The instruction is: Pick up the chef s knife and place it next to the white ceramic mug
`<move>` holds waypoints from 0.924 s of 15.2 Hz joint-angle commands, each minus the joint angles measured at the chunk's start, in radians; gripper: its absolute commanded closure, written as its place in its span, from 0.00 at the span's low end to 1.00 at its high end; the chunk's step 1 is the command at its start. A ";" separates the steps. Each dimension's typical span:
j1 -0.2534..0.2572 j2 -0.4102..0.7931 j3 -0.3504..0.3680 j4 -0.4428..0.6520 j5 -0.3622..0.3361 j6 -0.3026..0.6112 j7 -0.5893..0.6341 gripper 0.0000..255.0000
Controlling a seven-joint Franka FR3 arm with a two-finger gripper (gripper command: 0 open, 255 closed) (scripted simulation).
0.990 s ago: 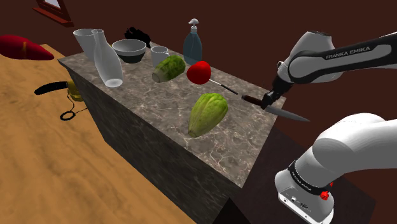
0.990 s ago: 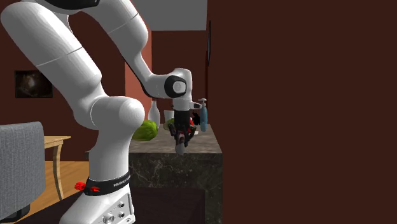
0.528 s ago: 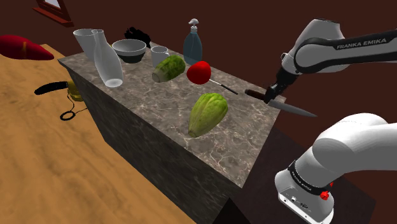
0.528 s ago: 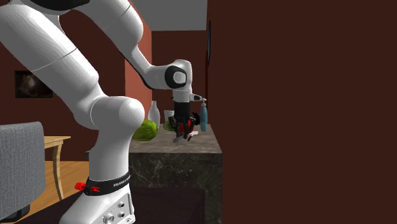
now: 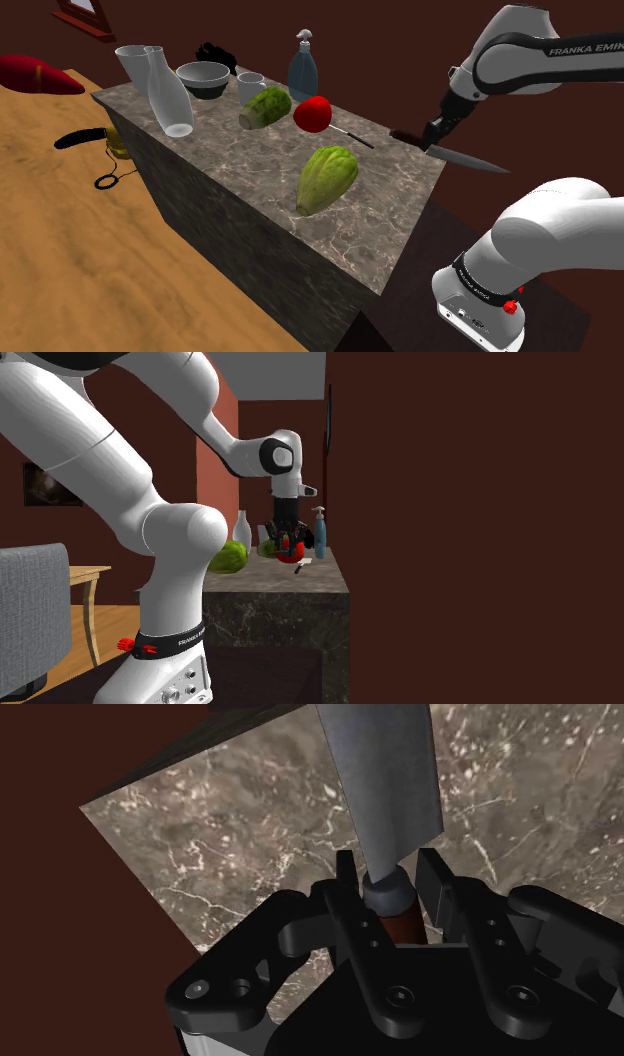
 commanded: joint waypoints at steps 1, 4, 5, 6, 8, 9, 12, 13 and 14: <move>0.001 -0.012 0.006 0.021 0.004 -0.033 0.001 1.00; 0.004 -0.024 0.015 0.055 0.011 -0.079 0.004 1.00; 0.005 -0.028 0.018 0.067 0.013 -0.094 0.005 1.00; 0.006 -0.031 0.021 0.078 0.015 -0.108 0.006 1.00; 0.008 -0.035 0.027 0.103 0.020 -0.137 0.008 1.00; 0.009 -0.037 0.029 0.115 0.022 -0.151 0.009 1.00; 0.012 -0.041 0.037 0.153 0.029 -0.193 0.012 1.00; 0.014 -0.042 0.039 0.166 0.031 -0.206 0.012 1.00; 0.015 -0.042 0.042 0.179 0.033 -0.220 0.013 1.00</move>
